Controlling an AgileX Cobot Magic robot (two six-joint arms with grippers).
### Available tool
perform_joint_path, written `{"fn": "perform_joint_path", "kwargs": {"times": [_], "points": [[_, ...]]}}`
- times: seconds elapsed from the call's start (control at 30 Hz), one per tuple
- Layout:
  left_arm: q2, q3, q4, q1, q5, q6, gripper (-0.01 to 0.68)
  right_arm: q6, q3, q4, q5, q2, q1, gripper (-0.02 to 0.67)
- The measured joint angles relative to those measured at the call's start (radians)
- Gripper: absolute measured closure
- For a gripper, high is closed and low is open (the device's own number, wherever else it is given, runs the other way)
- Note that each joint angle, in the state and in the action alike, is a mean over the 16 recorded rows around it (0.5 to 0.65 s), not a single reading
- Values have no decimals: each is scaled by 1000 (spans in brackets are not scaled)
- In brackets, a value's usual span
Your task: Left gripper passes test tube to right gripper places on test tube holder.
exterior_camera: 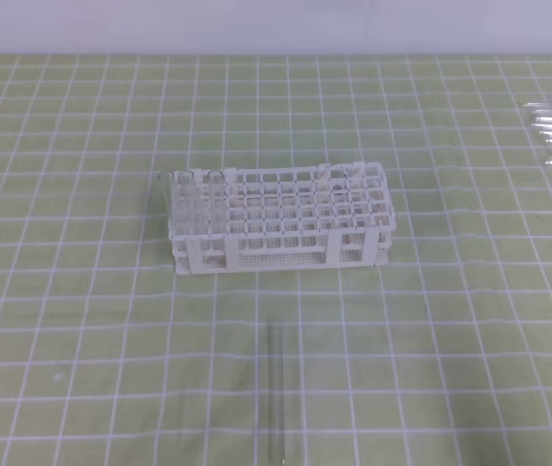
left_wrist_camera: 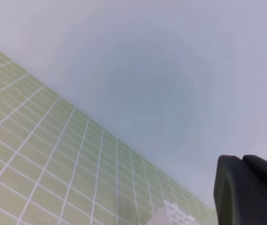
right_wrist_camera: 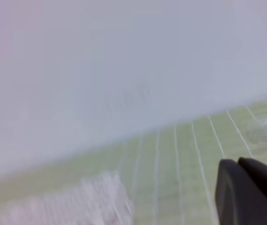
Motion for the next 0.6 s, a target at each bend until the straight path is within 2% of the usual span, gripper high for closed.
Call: {"fn": "perform_joint_path", "kwargs": {"times": [0.27, 0.6], "points": [[2, -1, -79, 0, -47, -16, 673, 1, 0, 242, -145, 0, 0, 651], [20, -38, -79, 0, 26, -17, 673, 0, -43, 302, -97, 39, 0, 651]]}}
